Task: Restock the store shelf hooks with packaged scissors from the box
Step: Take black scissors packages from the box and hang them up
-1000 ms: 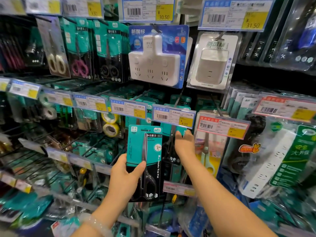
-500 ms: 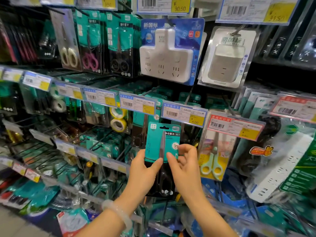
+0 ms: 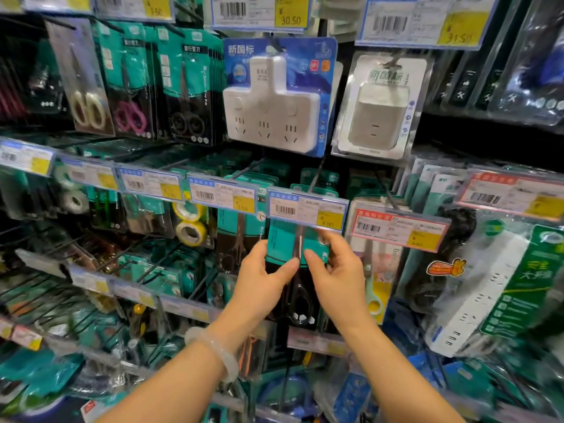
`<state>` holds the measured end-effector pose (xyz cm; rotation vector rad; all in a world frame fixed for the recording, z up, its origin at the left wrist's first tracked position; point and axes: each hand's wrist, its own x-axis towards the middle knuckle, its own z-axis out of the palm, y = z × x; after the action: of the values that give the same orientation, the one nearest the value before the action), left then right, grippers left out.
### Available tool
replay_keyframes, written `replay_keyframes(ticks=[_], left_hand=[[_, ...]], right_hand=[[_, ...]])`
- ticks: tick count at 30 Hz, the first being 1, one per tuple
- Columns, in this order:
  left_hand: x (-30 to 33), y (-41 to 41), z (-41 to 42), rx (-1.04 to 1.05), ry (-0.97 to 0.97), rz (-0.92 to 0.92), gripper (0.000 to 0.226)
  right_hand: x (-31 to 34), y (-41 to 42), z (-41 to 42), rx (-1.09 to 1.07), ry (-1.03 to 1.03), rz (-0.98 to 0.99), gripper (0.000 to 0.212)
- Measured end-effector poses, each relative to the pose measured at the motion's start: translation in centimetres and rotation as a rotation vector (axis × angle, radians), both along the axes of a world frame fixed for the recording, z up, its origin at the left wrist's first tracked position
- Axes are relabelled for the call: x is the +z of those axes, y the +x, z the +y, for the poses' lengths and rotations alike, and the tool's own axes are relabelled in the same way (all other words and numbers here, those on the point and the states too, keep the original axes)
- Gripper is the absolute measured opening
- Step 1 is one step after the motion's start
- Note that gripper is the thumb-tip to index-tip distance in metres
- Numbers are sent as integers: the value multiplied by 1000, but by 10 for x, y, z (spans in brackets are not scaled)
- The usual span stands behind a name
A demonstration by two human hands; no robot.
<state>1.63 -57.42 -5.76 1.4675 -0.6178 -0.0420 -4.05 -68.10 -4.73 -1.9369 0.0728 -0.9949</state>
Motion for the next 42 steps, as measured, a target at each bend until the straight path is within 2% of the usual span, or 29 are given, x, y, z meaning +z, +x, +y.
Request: replay_keyframes(ticks=[5, 11, 13, 16, 19, 23, 26, 29, 33, 38, 41, 42], left_hand=[[-5, 0, 0, -58, 56, 55, 23], [-1, 8, -6, 15, 132, 76, 23], [2, 13, -15, 74, 259, 46, 42], [3, 10, -26, 144, 588, -31, 81], [-8, -11, -27, 164, 725, -205, 80], [-34, -48, -34, -57, 721, -386, 64], [-51, -80, -59, -261, 706, -481, 59], [-67, -125, -94, -457, 740, -614, 59], [-82, -198, -138, -732, 919, -825, 62], [-85, -289, -186, -987, 943, -984, 61], [-87, -334, -213, -1067, 921, -1034, 56], [-90, -347, -223, -1084, 919, -1038, 56]], right_hand=[[-10, -1, -1, 20, 36, -4, 54], [-6, 11, -5, -44, 56, 81, 43], [0, 19, -9, -101, 44, 155, 37], [6, 27, -11, -185, -72, 322, 41], [-4, 14, -9, -158, -137, 426, 51], [-32, -41, -16, -174, -148, 426, 43], [-47, -103, -34, -320, -78, 446, 34], [-74, -173, -66, -573, -61, 545, 40], [-98, -273, -96, -844, -93, 812, 43], [-115, -372, -113, -1014, -19, 1019, 46], [-132, -417, -131, -1068, 70, 1039, 67], [-136, -431, -138, -1090, 114, 1050, 63]])
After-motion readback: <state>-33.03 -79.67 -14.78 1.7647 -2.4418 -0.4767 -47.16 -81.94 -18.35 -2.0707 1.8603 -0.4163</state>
